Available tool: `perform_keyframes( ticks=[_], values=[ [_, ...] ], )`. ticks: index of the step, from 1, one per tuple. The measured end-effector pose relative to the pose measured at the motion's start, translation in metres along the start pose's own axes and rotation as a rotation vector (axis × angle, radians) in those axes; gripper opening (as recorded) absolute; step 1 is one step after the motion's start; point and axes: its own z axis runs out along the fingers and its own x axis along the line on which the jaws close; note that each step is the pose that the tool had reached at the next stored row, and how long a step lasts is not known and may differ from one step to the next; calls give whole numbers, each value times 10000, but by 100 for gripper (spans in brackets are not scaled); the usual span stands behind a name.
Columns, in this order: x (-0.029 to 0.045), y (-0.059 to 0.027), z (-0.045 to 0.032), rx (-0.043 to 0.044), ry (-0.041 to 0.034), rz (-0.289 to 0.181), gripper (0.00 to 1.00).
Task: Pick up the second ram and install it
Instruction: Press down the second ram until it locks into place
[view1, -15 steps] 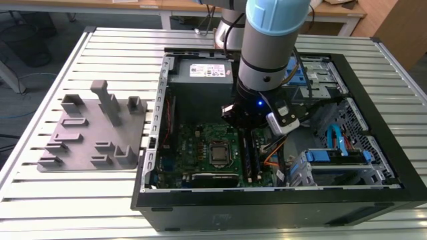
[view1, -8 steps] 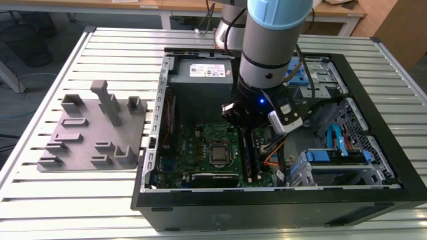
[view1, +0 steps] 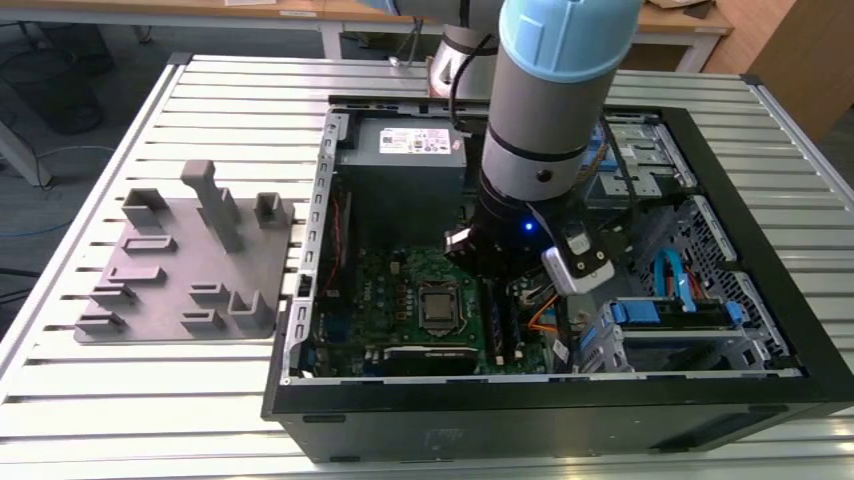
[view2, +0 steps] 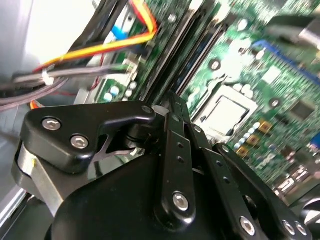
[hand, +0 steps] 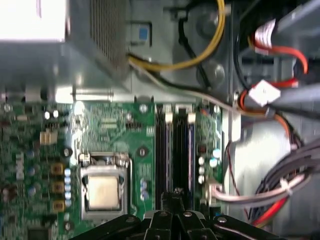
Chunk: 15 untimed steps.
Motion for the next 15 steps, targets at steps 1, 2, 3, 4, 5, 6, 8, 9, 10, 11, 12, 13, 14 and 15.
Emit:
perform_keyframes(
  ticks=[1,2,3,4,5,6,8,9,10,11,12,13,14,15],
  values=[
    [-1,-35,3,13,-1,-1,11],
    [-2,-68,6,27,-1,-1,11],
    [-2,-103,8,41,-1,-1,11],
    [-3,-136,11,57,-1,-1,11],
    [-3,-167,14,80,-2,-3,11],
    [-3,-184,18,105,-3,-4,11],
    [-2,-190,27,124,-2,-3,11],
    [-2,-191,36,129,-1,-3,11],
    [-2,-193,44,134,2,-4,11],
    [-1,-202,83,143,13,-5,11],
    [0,-205,93,146,15,-5,11],
    [0,-207,106,146,16,-5,11],
    [0,-208,118,145,19,-5,11],
    [0,-211,129,145,21,-5,11]
  ],
)
